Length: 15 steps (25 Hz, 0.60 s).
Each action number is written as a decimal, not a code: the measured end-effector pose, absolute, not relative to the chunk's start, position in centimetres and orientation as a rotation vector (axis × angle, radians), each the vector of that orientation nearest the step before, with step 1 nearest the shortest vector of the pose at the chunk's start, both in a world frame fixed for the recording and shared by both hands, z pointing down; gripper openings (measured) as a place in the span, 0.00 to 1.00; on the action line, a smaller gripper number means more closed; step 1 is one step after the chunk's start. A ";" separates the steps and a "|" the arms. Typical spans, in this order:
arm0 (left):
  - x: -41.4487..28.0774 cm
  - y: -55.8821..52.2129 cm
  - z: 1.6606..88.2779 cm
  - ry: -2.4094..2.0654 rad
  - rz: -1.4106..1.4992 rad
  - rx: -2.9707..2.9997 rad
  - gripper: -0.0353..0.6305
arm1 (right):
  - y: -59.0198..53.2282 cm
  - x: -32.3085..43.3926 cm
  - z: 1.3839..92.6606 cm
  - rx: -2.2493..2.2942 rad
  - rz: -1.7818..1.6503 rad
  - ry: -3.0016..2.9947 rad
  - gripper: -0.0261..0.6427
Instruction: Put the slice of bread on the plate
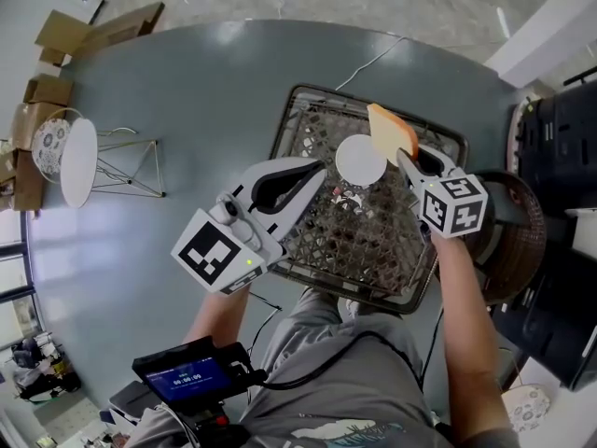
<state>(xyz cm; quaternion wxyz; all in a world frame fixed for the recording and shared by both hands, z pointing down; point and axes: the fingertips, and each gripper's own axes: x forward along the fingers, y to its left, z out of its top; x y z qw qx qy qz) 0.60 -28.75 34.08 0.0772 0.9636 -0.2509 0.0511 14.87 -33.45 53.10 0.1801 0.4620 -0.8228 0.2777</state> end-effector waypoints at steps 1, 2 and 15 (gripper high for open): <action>0.5 -28.8 34.3 -0.754 0.158 2.883 0.06 | -33.5 14.9 53.7 1.303 0.781 -2.315 0.18; 0.3 -28.9 34.5 -0.756 0.162 2.878 0.06 | -33.6 14.9 54.2 1.300 0.777 -2.305 0.18; -2.0 -29.3 37.1 -0.779 0.186 2.819 0.06 | -35.1 13.6 59.8 1.250 0.641 -2.211 0.18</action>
